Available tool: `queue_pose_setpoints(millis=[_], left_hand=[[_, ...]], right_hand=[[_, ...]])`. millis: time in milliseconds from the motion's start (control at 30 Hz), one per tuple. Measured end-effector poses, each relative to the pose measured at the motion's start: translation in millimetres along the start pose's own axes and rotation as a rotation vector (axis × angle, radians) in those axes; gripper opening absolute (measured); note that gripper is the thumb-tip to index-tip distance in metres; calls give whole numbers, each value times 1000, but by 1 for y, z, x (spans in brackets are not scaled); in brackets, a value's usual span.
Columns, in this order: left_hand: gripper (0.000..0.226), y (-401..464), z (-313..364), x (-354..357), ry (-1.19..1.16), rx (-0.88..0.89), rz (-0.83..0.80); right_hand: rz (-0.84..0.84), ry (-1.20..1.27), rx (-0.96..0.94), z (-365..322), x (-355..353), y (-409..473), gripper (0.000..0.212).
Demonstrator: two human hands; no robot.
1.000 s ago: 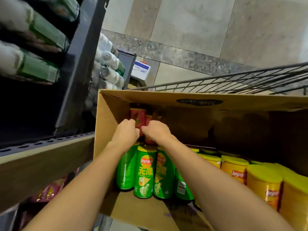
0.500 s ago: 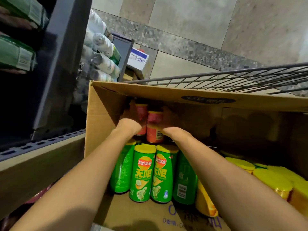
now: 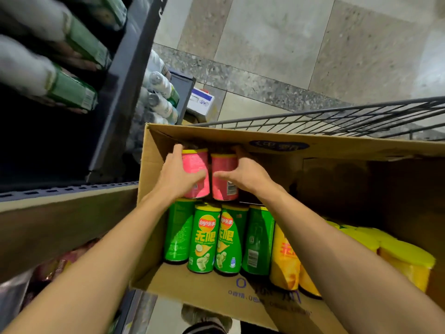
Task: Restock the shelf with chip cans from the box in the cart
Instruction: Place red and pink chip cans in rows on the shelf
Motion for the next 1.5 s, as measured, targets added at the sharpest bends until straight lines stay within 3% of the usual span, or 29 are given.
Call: queue_pose_setpoints(millis=[133,333,567,767,967,1267,1500], left_hand=[[66,-40,21,-37,-99,124,30],[62,-126,30,-90,-267,173,67],[63,-244,16,-143,-301,294,151],[76,-376,-37,-184,-373,298,319],[67,-513,-116,-227,-377,257,508],[67,-720,-199,-303,-304,295,958],[61,-822,-226,-351,-184,299,1220]], right_hand=[[161,48,-208,-49,-31,-41,68],[219,-33,-397,-99,-40,-119,73],[270,-58,-569,-150,-9,-230,71],[284,-123,-719,-191,65,-335,70],[249,-225,-938,-243,161,-446,67],[179,-307,-1283,-335,290,-605,68],[221,-336,-1479,-394,346,-695,69]])
Point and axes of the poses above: each hand's wrist, its own y-axis towards the middle knuckle, its own x-axis out of the palm, z = x × y, the point moved 10 cm from there along y, towards the middle knuckle, and after that the axes turned 11 degrees about -y, right-handed, at the moved point
